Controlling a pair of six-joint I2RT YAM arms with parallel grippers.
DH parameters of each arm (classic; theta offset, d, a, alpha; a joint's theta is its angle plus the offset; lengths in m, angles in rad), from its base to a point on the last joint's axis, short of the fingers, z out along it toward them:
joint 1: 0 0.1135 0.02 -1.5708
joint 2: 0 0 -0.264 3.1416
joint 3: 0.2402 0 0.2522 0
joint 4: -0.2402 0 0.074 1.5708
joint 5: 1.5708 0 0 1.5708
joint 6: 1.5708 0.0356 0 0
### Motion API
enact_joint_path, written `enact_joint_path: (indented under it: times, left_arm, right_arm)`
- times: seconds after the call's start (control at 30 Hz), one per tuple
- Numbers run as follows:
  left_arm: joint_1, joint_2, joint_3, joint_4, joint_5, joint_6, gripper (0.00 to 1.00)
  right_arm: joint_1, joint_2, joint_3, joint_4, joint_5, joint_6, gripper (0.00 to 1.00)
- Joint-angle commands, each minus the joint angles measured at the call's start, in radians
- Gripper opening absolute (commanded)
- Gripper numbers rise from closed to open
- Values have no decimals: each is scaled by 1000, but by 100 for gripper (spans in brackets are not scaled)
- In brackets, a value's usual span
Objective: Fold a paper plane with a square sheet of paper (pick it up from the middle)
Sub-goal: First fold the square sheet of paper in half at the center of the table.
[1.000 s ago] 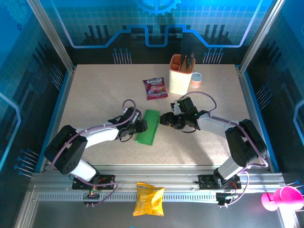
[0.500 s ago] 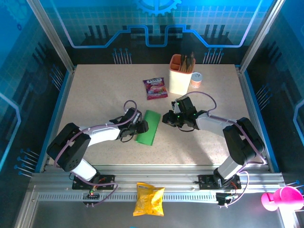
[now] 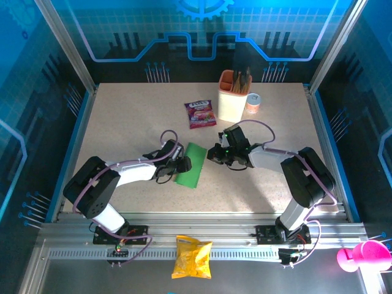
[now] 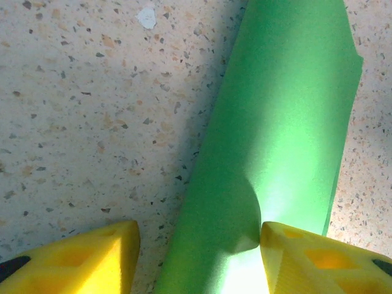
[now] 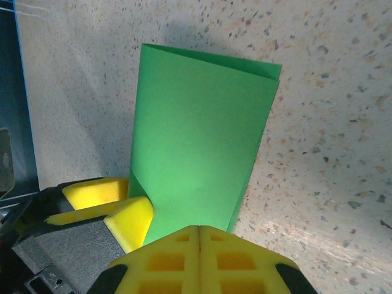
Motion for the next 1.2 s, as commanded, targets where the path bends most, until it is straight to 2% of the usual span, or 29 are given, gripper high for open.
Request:
enact_joint_path:
  times: [0.0, 0.57, 1.17]
  left_arm:
    - [5, 12, -5, 4, 12, 1, 56]
    - [4, 31, -2, 24, 46, -125, 55]
    - [-28, 61, 5, 15, 37, -50, 56]
  right_arm:
    - [19, 19, 6, 29, -8, 17, 0]
    - [24, 23, -9, 54, 2, 34, 0]
    - [21, 4, -34, 62, 36, 55, 0]
